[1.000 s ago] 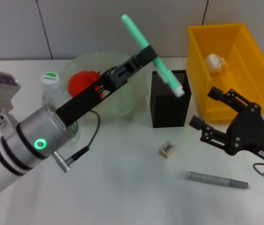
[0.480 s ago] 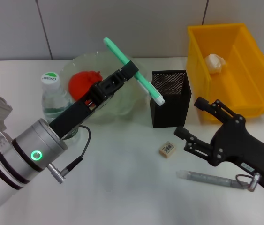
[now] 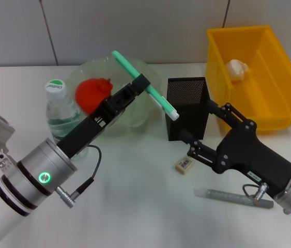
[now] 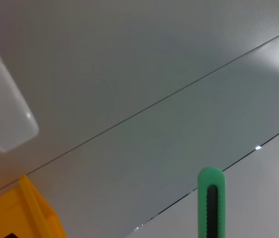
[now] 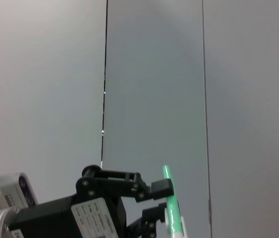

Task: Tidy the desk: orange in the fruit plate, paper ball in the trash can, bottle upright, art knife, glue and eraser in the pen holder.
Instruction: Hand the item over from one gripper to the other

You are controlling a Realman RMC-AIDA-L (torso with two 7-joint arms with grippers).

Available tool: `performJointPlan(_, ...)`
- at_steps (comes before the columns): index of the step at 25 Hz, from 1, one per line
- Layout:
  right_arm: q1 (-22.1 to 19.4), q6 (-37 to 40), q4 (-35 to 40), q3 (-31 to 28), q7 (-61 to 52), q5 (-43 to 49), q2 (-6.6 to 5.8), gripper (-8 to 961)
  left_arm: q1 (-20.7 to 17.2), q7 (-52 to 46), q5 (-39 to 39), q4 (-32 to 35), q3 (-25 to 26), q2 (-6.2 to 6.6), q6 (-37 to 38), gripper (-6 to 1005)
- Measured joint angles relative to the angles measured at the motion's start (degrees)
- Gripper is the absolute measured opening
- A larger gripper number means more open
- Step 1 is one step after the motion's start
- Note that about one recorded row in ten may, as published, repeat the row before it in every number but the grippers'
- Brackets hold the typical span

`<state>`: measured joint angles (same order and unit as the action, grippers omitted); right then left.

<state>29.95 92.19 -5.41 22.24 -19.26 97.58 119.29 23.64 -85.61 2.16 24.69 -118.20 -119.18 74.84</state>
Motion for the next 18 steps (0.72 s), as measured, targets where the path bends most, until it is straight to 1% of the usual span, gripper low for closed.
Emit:
performJointPlan(2,0.6,-0.4,-0.1,0.0,0.1,-0.3,0.11,825,-0.2,0.4,-2.9,0.1,-1.6,0.0,-1.0,306)
performJointPlan(5,1.3,-1.4,-0.1,-0.2,1.0,-0.4,0.38,823,-0.4,0.7,-4.4,0.2,-3.1,0.0,-1.3,308)
performJointPlan(7,1.8,-1.9,-0.6,-0.4,2.8,-0.3,0.5,821,-0.6,2.8,-9.7,0.6,-7.0,0.0,-1.6,310)
performJointPlan(10,2.5,-2.3,-2.0,-0.3,5.1,0.0,0.52,814,-0.5,3.1,-10.4,0.7,-7.4,0.0,-1.6,312)
performJointPlan(18,4.3,-4.9,-3.0,-0.4,5.4,0.1,0.53,796,0.0,3.1,-10.6,1.0,-8.0,0.0,-2.5,318)
